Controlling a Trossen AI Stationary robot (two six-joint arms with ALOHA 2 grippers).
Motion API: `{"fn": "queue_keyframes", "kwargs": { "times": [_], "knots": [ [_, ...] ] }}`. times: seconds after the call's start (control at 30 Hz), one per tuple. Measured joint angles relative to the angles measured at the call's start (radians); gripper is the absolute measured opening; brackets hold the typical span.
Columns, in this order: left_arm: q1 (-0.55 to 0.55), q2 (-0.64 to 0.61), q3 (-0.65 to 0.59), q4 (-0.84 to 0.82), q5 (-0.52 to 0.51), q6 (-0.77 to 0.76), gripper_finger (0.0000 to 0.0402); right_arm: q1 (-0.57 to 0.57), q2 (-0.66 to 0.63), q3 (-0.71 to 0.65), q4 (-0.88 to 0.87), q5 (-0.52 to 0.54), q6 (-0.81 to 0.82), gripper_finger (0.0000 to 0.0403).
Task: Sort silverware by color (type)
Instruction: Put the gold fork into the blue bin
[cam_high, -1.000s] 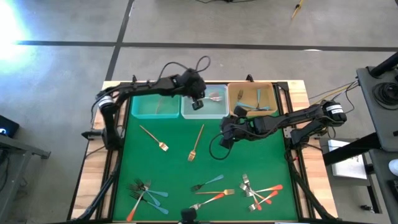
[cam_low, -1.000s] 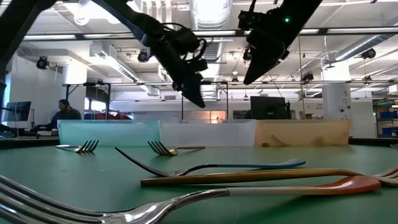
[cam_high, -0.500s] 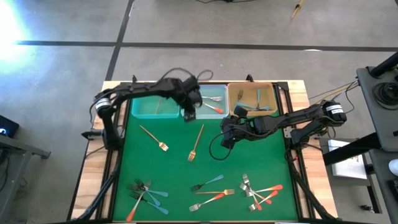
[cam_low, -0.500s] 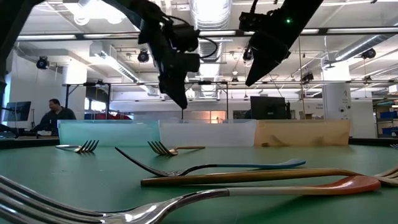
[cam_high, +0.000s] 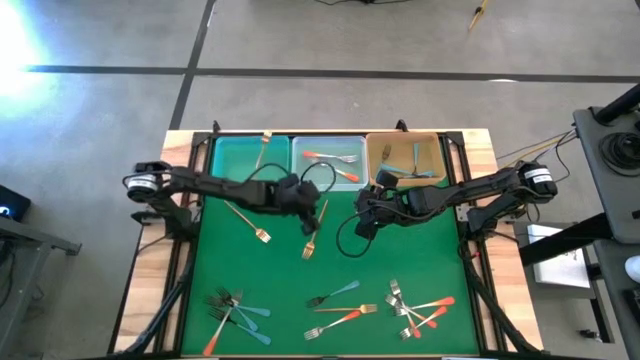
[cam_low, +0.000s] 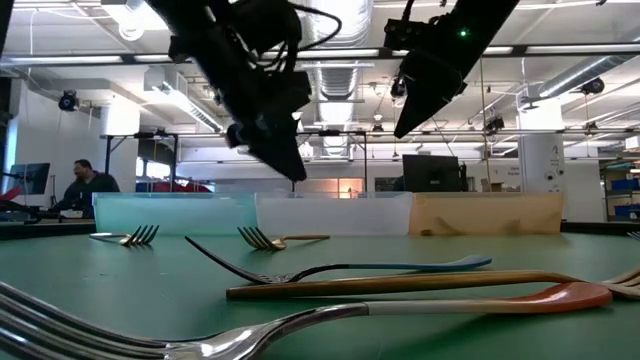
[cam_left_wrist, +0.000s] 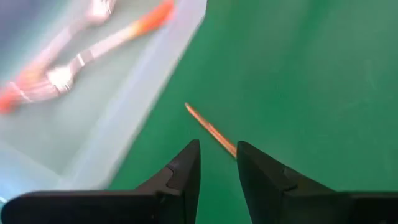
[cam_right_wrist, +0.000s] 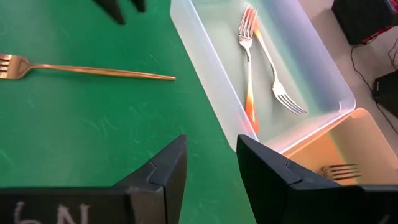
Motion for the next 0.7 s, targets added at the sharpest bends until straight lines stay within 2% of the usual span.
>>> {"fn": "queue_keyframes", "kwargs": {
  "times": [0.17,0.3,0.37,0.57,0.7],
  "knots": [
    [-0.017,0.028,-0.033,-0.009,0.001,-0.21,0.0088,0.0,0.0,0.0,0.0,0.0,0.0,0.0132],
    [-0.038,0.044,-0.03,0.013,0.091,-0.299,0.0088,0.0,0.0,0.0,0.0,0.0,0.0,0.0132],
    [-0.05,0.049,-0.019,0.004,0.103,-0.354,0.0089,0.0,0.0,0.0,0.0,0.0,0.0,0.0132],
    [-0.092,0.103,0.02,-0.016,0.133,-0.423,0.0104,0.0,0.0,0.0,0.0,0.0,0.0,0.0132],
    [-0.1,0.168,0.094,-0.12,0.13,-0.435,0.0121,0.0,0.0,0.0,0.001,0.0,0.0,0.0132]
  ]
}}
